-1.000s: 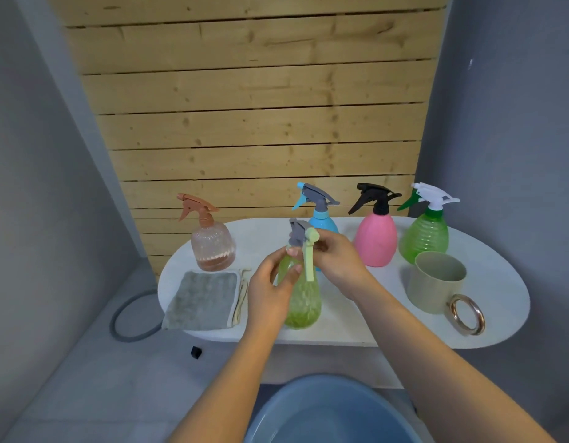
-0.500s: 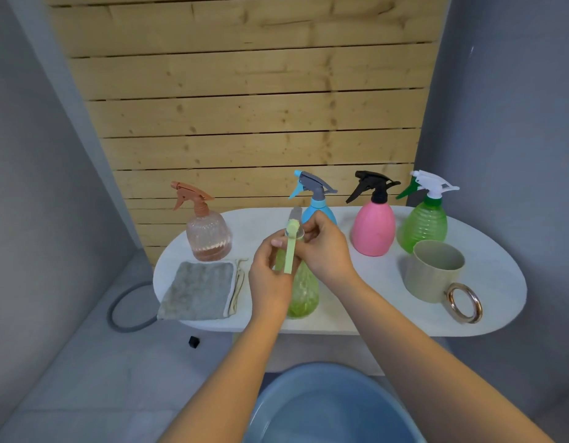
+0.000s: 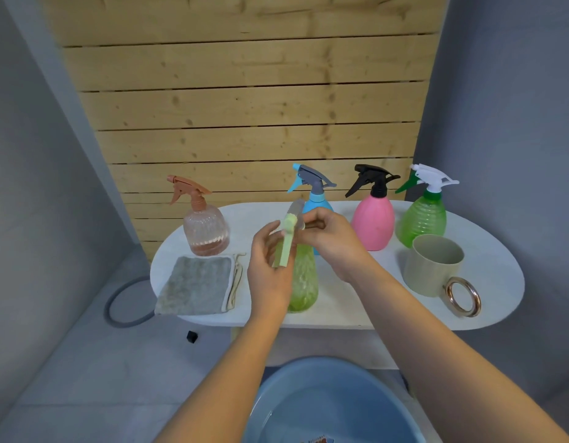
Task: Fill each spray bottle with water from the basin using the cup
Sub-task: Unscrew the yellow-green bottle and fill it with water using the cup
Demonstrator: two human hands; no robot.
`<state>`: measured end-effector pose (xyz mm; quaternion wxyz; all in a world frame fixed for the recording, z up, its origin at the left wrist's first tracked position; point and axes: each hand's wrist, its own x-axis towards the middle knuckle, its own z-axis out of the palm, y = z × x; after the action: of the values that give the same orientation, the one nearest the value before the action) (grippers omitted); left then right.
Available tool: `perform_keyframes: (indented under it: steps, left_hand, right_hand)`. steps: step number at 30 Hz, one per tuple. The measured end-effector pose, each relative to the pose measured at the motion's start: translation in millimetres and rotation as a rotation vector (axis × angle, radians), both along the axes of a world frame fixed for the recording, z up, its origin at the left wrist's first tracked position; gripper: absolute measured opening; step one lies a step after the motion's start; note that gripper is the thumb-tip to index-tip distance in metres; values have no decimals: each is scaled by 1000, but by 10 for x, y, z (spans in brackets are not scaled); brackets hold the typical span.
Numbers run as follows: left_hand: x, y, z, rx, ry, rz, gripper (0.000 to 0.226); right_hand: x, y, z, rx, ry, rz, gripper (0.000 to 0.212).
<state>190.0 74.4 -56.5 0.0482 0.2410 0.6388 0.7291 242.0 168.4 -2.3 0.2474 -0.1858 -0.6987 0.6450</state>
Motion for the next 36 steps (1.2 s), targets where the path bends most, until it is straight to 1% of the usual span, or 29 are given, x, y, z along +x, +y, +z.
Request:
perform_keyframes:
  steps: [2, 5, 8, 11, 12, 14, 16, 17, 20, 22, 25, 27, 29, 31, 33, 35, 36]
  left_hand:
    - [-2, -24, 31, 64, -24, -13, 23]
    - [-15, -43, 30, 31, -3, -28, 15]
    - [-15, -35, -8, -3, 76, -57, 27]
    - [6, -29, 15, -35, 121, -56, 35]
    - [-3, -24, 11, -40, 115, -51, 35]
    - [-21, -19, 3, -46, 92, -56, 32]
    - [-36, -13, -13, -45, 58, -77, 30]
    - [-42, -10, -25, -54, 57, -80, 30]
    - [-60, -16, -68, -120, 106, -93, 22]
    - [-72, -21, -101, -126, 83, -136, 31]
    - [-101, -19, -151, -80, 29, -137, 50]
    - [-100, -16, -167, -47, -11, -144, 55]
    - [-93, -19, -184, -48, -54, -161, 52]
    - [-108, -24, -216, -77, -76, -174, 48]
    - [-119, -34, -220, -84, -92, -167, 45]
    - [-106, -36, -188, -78, -106, -163, 43]
    - [-97, -33, -176, -77, -116, -163, 41]
  right_hand:
    - [-48, -18, -26, -44, -27, -69, 35]
    - [-88, -41, -63, -29, -79, -110, 43]
    - [-59, -62, -68, -24, -61, -83, 41]
    - [-5, -23, -39, -9, -54, -31, 48]
    - [20, -4, -19, -11, -46, 17, 44]
    - [69, 43, 0, -21, -29, 159, 28]
    - [103, 72, 0, -4, -11, 241, 27]
    - [112, 86, -8, 15, 3, 239, 27]
    - [102, 83, -35, 41, 43, 149, 21]
    - [66, 67, -58, 19, 39, 74, 24]
    - [-15, -8, -117, -49, 63, -1, 40]
    - [-66, -68, -168, -80, 87, -58, 42]
    - [-100, -120, -218, -13, 91, -110, 34]
    - [-118, -149, -262, 127, 89, -159, 26]
    - [-116, -177, -295, 209, 89, -185, 33]
    - [-79, -173, -285, 168, 85, -133, 41]
    - [-44, -158, -266, 117, 86, -87, 41]
